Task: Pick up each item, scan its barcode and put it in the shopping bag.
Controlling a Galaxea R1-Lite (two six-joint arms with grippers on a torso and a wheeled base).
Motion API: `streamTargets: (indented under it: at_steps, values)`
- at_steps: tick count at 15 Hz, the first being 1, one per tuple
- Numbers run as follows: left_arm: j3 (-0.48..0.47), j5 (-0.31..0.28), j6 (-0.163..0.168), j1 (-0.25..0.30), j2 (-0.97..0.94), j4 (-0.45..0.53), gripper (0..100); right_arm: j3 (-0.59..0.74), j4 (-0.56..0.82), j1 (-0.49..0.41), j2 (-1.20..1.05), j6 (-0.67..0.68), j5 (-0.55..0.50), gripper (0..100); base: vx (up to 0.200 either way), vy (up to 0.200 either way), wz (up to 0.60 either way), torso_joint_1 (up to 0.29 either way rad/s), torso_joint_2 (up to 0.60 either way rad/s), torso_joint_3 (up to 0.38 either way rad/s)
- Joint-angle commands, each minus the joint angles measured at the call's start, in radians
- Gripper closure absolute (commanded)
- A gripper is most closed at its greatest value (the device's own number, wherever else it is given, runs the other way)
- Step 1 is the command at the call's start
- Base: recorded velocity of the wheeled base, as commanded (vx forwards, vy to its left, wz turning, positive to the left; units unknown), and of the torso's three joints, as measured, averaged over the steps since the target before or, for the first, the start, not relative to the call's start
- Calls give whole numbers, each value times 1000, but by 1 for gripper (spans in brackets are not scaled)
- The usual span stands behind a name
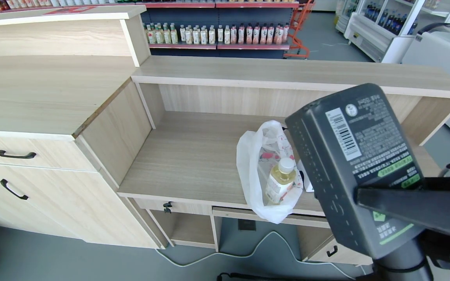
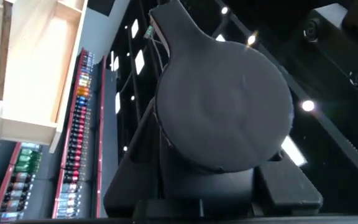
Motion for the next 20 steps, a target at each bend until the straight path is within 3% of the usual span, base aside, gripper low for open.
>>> streamTargets:
  at_steps: [1, 9, 16, 20]
  values:
    - [0, 0, 0, 0, 0, 0, 0, -4, -5, -3, -55, 0, 20, 100, 0, 0, 0, 0, 0, 0]
    - [0, 0, 0, 0, 0, 0, 0, 13, 12, 8, -67, -20, 60, 100, 0, 0, 0, 0, 0, 0]
    - [0, 0, 0, 0, 0, 0, 0, 13, 187, 38, -84, -53, 103, 100, 0, 0, 0, 0, 0, 0]
    - [0, 0, 0, 0, 0, 0, 0, 13, 207, 40, -98, -53, 106, 100, 0, 0, 0, 0, 0, 0]
